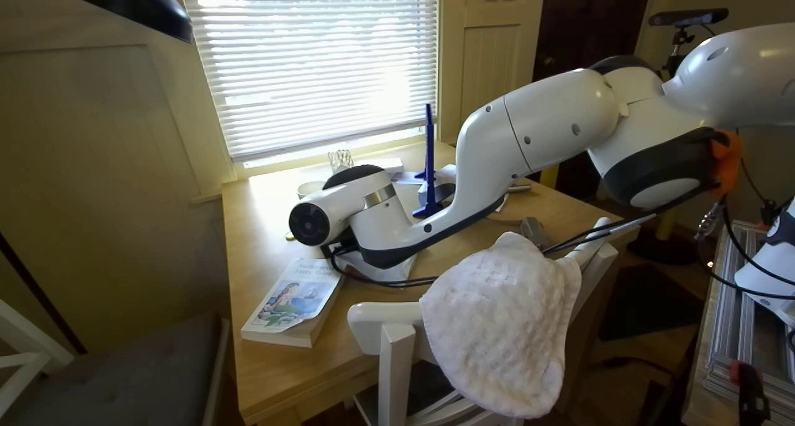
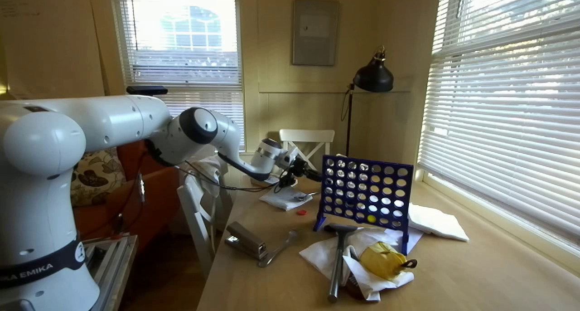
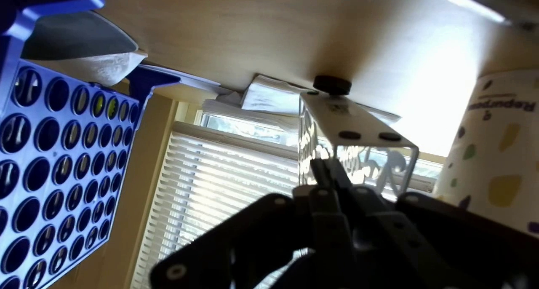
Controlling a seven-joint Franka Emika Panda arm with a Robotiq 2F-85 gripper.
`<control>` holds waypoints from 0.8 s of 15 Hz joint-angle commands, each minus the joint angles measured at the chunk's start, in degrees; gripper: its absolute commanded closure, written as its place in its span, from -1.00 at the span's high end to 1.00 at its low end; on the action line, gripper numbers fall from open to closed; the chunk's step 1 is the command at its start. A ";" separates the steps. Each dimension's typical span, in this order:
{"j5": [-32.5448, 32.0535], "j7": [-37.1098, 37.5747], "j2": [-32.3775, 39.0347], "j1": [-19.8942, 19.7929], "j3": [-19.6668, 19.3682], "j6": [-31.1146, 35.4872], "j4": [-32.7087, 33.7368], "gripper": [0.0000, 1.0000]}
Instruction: Move the blue gameboard to the right then move the napkin holder to the left.
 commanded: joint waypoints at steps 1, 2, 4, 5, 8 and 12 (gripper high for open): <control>-1.11 1.51 0.00 -0.11 -0.62 2.58 -0.36 -0.99; -1.22 1.46 -0.01 -0.11 -0.65 2.95 -0.44 -0.99; -1.35 1.40 -0.01 -0.16 -0.74 3.89 -0.42 -0.43; -1.42 1.42 -0.01 -0.12 -0.85 4.38 -0.44 -0.39; -1.28 1.25 -0.01 -0.12 -0.96 5.24 -0.38 -0.09; -1.27 1.32 -0.02 0.04 -1.26 5.50 -0.32 -0.60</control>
